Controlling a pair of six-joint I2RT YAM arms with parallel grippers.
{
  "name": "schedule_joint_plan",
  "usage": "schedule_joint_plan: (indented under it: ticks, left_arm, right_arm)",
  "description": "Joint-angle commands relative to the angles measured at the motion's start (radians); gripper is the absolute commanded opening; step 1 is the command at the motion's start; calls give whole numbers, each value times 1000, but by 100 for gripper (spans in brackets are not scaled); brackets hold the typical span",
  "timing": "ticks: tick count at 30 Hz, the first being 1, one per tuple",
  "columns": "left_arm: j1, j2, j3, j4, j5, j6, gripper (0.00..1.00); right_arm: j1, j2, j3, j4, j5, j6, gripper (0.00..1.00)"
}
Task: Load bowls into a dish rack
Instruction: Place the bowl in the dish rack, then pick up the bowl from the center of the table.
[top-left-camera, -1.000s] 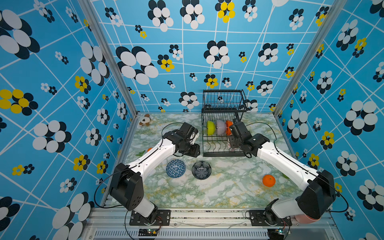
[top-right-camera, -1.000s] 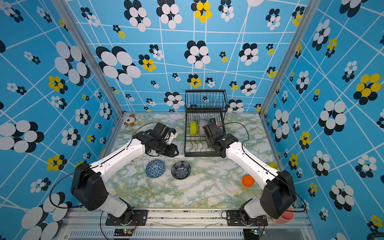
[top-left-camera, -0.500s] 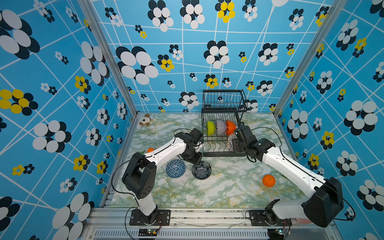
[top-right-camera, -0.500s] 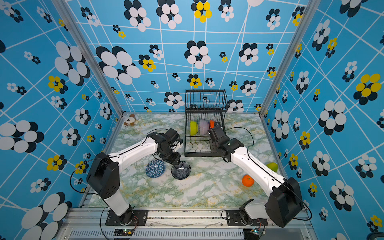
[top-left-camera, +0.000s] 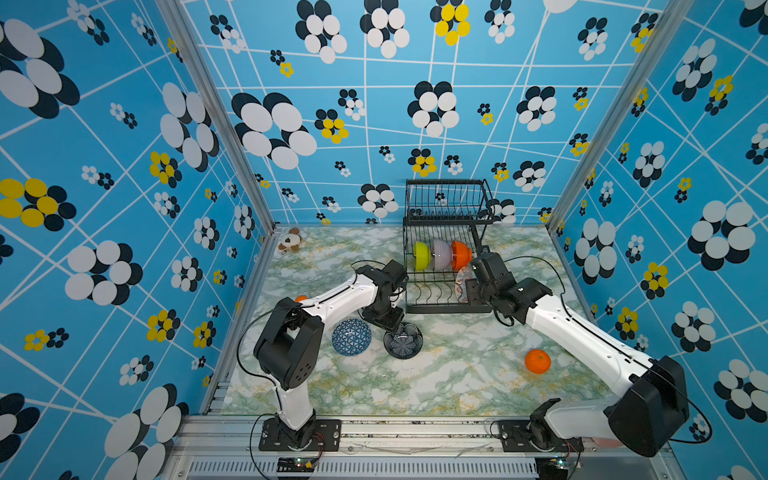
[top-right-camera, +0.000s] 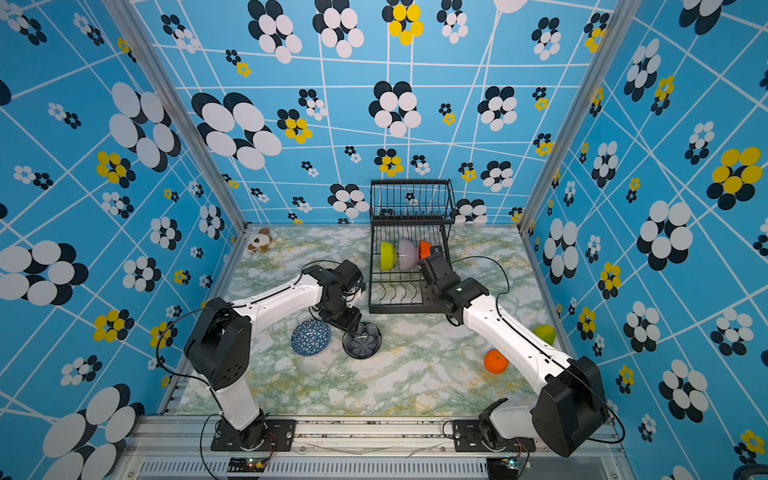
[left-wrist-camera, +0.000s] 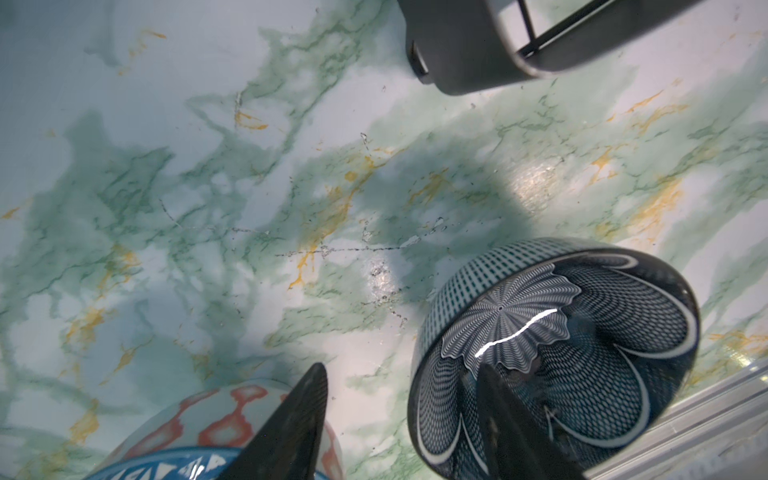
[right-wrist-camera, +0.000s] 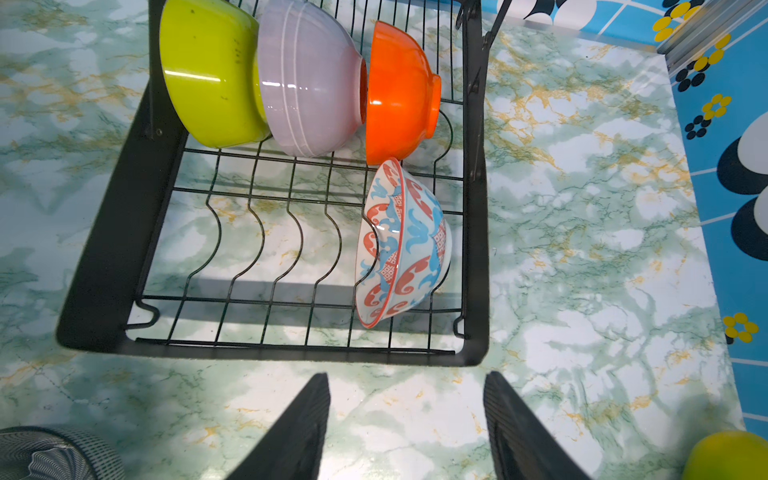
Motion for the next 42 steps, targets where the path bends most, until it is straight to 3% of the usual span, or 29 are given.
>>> schedule_joint_plan:
  ticks: [1, 10, 12, 20, 34, 42]
  left_arm:
    - [-7, 14, 23, -22, -15, -2, 56]
    - [-12, 42, 25, -21, -10, -7, 44]
    - [-12, 41, 27, -21, -10, -7, 38]
    - [-22, 81, 34, -27, 13, -9, 27]
    - [-28, 75, 38, -31, 3, -8, 0]
    - [-30, 47, 42, -28, 39, -18, 0]
  right_arm:
    - [-9, -28, -24, 15, -5, 15, 63]
    - [-14, -31, -39, 20, -6, 15, 63]
    - [-16, -30, -42, 22, -6, 14, 63]
    - [-20, -26, -50, 28, -10, 19, 63]
    - [-23, -32, -47, 22, -11, 17, 63]
    - [-23, -45, -41, 0, -30, 23, 63]
